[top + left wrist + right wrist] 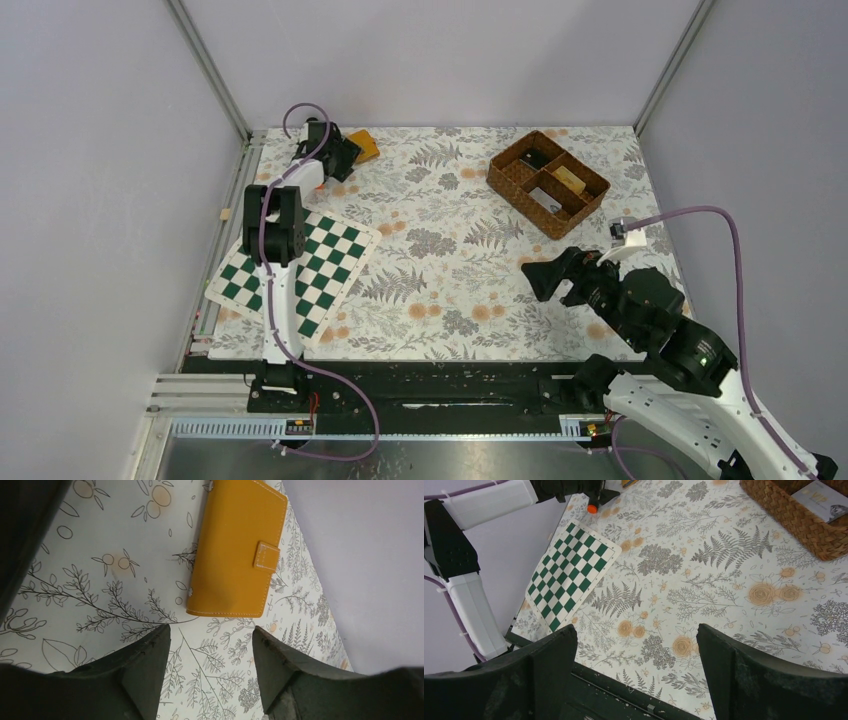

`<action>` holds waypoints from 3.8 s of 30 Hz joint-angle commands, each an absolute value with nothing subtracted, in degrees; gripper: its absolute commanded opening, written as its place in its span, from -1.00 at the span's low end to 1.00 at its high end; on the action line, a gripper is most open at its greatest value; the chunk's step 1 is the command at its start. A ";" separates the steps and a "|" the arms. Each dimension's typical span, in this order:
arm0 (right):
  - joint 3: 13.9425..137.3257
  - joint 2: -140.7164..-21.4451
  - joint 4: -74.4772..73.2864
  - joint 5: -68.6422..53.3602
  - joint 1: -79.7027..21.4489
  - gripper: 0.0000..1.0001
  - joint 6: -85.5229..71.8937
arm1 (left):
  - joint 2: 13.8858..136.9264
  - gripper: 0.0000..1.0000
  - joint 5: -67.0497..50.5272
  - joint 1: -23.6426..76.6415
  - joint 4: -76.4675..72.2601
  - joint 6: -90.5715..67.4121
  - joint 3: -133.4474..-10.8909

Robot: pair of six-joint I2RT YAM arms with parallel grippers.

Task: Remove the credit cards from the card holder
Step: Move the card holder to the center of the board.

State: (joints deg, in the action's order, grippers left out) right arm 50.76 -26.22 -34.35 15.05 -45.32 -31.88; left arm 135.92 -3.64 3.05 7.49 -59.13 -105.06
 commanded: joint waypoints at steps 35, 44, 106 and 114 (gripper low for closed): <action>50.55 -17.93 -35.39 25.30 -45.62 0.84 -37.50 | 126.44 -1.00 -8.25 6.55 -4.57 -59.17 -90.61; 49.56 -15.07 -35.25 25.83 -45.63 0.82 -37.80 | 132.67 -0.81 -2.34 3.31 -11.03 -63.45 -102.56; 44.53 -9.72 -44.33 23.22 -45.62 0.74 -44.09 | 103.77 -0.66 -18.23 28.60 13.26 -50.53 -68.92; 34.47 -17.75 -34.15 15.18 -45.63 0.75 -46.06 | 98.61 -0.22 -14.01 28.43 18.25 -42.16 -65.37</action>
State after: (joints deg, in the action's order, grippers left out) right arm 38.79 -13.52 -41.12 20.23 -45.34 -43.90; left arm 100.07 -13.82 28.64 18.46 -47.31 -67.96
